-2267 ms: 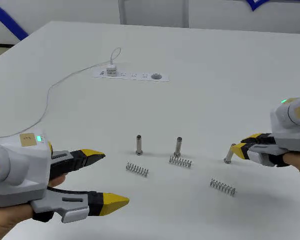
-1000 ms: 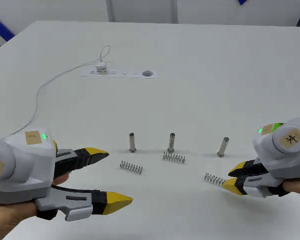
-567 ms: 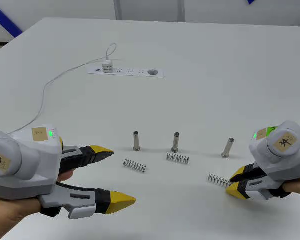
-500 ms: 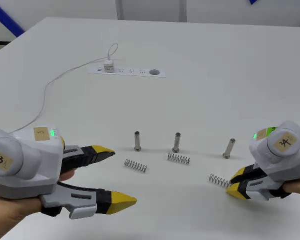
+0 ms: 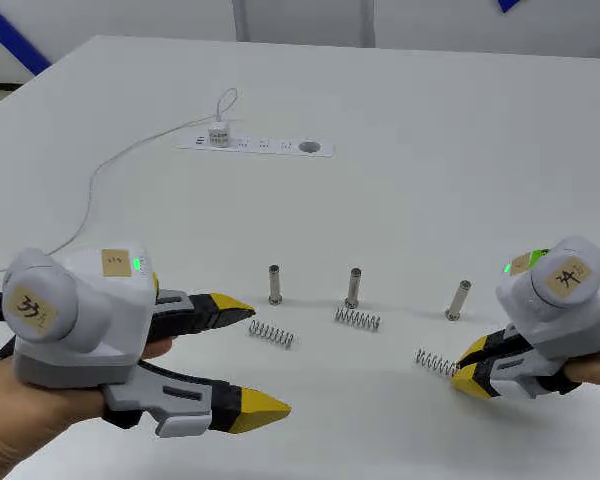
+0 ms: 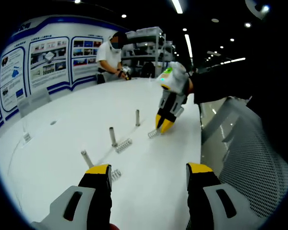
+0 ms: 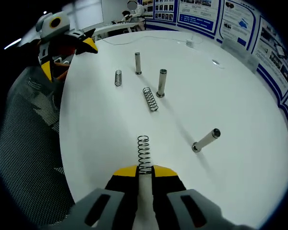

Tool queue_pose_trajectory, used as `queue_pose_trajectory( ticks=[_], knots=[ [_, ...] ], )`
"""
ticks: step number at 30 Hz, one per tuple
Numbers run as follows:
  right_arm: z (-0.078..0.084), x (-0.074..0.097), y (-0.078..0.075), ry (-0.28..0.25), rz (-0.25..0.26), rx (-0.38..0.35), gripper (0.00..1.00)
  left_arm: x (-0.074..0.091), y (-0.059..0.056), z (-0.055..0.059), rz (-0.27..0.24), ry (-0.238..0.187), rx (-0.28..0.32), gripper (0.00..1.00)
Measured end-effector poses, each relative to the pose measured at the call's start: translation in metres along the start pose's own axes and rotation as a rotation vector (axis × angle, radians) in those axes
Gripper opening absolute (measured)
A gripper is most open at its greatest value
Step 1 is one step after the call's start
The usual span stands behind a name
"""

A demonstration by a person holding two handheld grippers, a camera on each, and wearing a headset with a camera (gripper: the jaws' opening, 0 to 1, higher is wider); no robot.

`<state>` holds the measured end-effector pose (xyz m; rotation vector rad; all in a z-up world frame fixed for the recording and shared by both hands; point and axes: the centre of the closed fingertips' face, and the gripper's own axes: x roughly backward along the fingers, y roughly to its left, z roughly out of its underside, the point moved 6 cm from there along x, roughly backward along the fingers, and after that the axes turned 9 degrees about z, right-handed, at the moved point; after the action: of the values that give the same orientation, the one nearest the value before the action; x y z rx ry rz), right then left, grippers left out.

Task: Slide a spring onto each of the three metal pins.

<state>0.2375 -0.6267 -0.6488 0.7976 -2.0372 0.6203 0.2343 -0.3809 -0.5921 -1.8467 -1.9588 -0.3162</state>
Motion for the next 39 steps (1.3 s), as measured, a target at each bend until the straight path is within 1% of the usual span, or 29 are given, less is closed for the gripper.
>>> queue_pose_trajectory(
  ticks=[3, 6, 8, 12, 15, 18, 22, 27, 33, 39],
  knots=[
    [-0.004, 0.005, 0.002, -0.003, 0.001, 0.005, 0.11, -0.007, 0.000, -0.004, 0.032, 0.011, -0.018, 0.63],
    [-0.011, 0.011, 0.006, -0.009, -0.007, 0.016, 0.11, -0.014, 0.001, -0.009, 0.061, 0.011, -0.030, 0.62],
    [-0.017, 0.013, 0.010, -0.018, -0.016, 0.027, 0.11, -0.019, 0.002, -0.010, 0.079, 0.013, -0.037, 0.61],
    [-0.028, 0.016, 0.019, -0.026, -0.036, 0.056, 0.11, -0.028, 0.002, -0.010, 0.106, 0.024, -0.045, 0.59],
    [-0.036, 0.018, 0.025, -0.034, -0.055, 0.077, 0.11, -0.034, 0.000, -0.010, 0.127, 0.024, -0.044, 0.57],
    [-0.043, 0.019, 0.030, -0.042, -0.074, 0.092, 0.11, -0.037, 0.000, -0.009, 0.136, 0.027, -0.047, 0.55],
    [-0.051, 0.020, 0.037, -0.049, -0.098, 0.117, 0.11, -0.040, -0.001, -0.009, 0.144, 0.017, -0.045, 0.51],
    [-0.065, 0.024, 0.051, -0.071, -0.133, 0.164, 0.11, -0.043, -0.004, -0.009, 0.149, 0.018, -0.056, 0.48],
    [-0.073, 0.024, 0.063, -0.073, -0.173, 0.215, 0.11, -0.046, -0.008, -0.009, 0.159, 0.022, -0.080, 0.44],
    [-0.082, 0.027, 0.069, -0.078, -0.192, 0.257, 0.11, -0.047, -0.011, -0.011, 0.170, 0.019, -0.103, 0.36]
  ],
)
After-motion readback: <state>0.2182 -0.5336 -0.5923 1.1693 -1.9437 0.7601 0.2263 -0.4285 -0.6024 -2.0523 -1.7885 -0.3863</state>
